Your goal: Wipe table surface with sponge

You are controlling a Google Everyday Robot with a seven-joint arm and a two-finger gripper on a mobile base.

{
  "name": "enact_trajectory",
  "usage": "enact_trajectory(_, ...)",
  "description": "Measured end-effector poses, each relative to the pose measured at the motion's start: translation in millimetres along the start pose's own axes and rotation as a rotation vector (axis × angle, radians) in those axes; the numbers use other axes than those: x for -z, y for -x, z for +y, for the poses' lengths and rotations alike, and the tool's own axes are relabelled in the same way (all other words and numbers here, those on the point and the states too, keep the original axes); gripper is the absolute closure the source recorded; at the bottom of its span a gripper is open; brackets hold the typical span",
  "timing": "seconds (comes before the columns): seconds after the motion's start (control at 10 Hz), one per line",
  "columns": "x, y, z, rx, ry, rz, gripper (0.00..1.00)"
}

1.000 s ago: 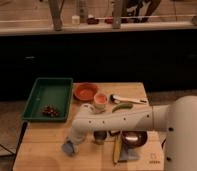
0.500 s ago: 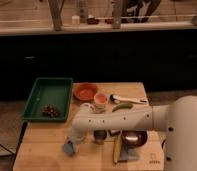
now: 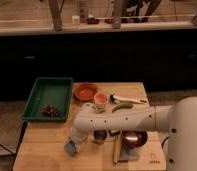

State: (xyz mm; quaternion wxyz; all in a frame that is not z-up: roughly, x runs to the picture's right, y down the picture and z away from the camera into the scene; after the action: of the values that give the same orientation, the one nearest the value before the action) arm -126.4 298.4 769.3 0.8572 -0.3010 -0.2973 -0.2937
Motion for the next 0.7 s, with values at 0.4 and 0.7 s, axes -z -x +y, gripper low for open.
enact_trajectory(0.4, 13.0, -2.1, -25.6, 0.045, -0.022, -0.008, 1.0)
enact_trajectory(0.7, 5.3, 21.1, -57.5, 0.13, -0.016, -0.037, 1.0)
